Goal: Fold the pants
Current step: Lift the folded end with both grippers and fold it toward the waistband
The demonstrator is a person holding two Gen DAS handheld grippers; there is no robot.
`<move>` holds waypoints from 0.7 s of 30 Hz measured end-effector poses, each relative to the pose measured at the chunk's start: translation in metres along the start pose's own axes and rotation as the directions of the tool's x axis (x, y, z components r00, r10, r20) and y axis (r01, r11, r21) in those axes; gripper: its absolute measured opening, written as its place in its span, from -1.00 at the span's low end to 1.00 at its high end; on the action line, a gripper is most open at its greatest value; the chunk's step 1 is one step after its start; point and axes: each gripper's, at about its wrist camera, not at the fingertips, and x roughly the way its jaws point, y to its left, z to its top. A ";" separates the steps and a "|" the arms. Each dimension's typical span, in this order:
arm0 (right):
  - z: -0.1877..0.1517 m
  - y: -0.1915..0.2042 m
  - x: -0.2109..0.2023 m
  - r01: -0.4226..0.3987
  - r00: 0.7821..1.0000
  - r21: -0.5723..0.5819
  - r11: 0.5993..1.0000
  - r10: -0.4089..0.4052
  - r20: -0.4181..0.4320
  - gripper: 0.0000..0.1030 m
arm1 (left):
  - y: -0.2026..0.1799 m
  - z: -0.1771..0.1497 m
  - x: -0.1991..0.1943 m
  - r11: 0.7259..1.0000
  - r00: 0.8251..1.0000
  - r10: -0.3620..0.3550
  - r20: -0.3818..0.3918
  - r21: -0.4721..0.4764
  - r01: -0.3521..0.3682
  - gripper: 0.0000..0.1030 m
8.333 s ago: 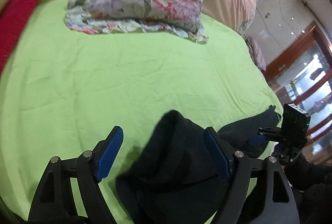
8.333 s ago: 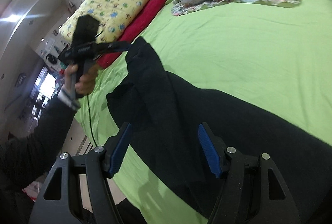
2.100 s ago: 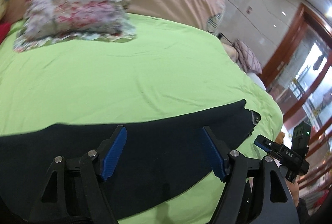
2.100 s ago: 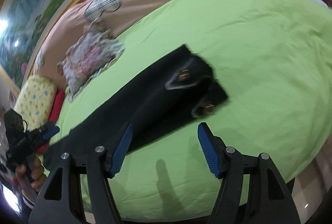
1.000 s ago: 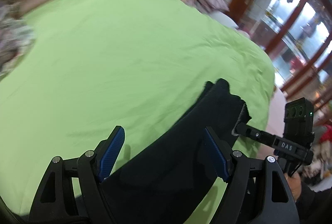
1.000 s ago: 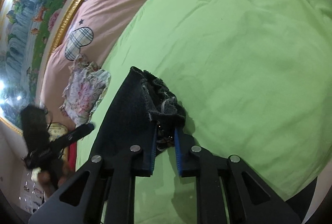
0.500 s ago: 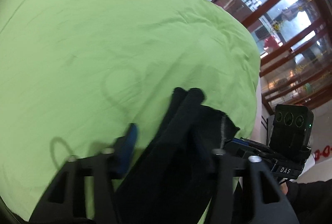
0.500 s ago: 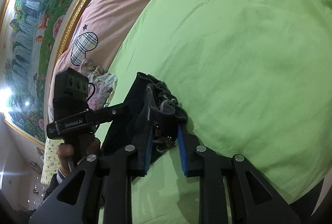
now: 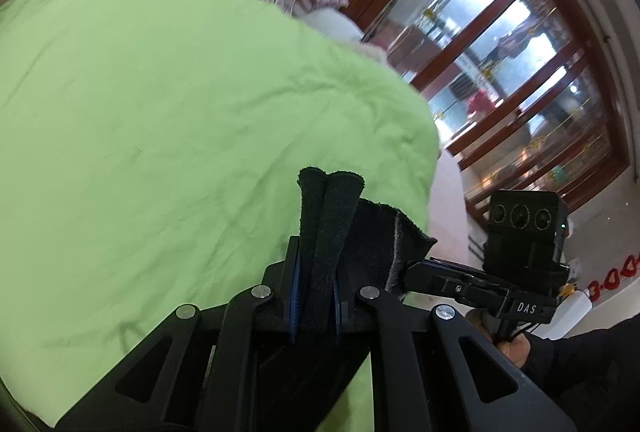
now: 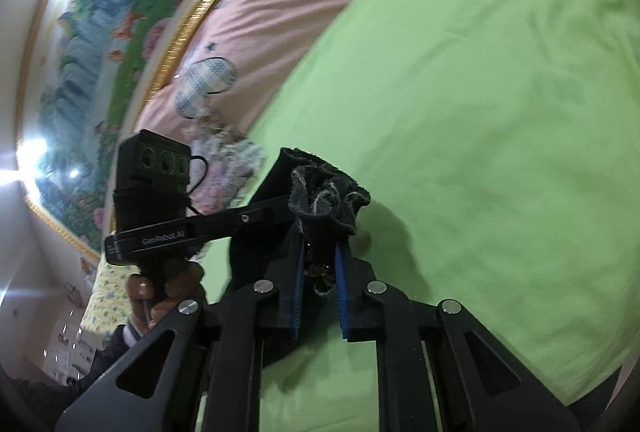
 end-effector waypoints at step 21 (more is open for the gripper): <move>-0.024 0.092 0.035 -0.338 0.935 -0.138 0.931 0.315 -0.163 -0.70 | 0.012 -0.069 -0.119 0.998 0.965 -0.066 0.254 0.015 0.064 -0.79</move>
